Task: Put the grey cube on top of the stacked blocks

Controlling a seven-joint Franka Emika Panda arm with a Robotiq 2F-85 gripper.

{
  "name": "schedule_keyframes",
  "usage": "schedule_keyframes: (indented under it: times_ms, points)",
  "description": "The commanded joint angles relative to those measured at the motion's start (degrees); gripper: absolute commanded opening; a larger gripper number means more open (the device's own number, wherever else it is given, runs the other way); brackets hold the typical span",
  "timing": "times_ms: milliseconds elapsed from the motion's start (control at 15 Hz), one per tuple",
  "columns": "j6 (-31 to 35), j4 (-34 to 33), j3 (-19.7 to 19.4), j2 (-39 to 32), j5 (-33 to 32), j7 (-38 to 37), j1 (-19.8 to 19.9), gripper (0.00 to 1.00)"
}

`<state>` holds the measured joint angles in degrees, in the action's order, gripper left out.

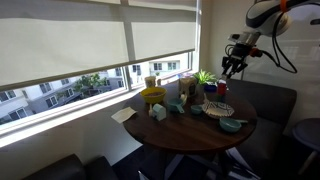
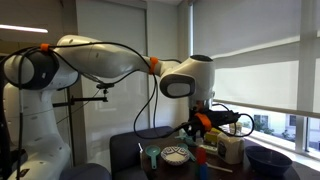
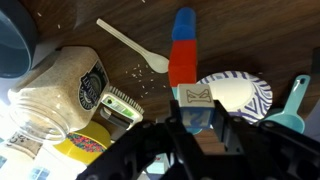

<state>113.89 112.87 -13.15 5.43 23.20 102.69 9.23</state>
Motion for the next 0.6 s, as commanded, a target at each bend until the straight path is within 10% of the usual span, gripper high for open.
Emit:
schedule_keyframes:
  times_ms: [0,333,533]
  points:
    - [2.45,1.32,0.9,1.09,-1.65,1.33,-0.51,0.09]
    - [-17.81,-5.61,-2.4,-2.72,2.39,11.35,1.3,0.09]
    - [-19.15,-6.03,-3.13,-2.57,3.49,12.8,2.57,0.09]
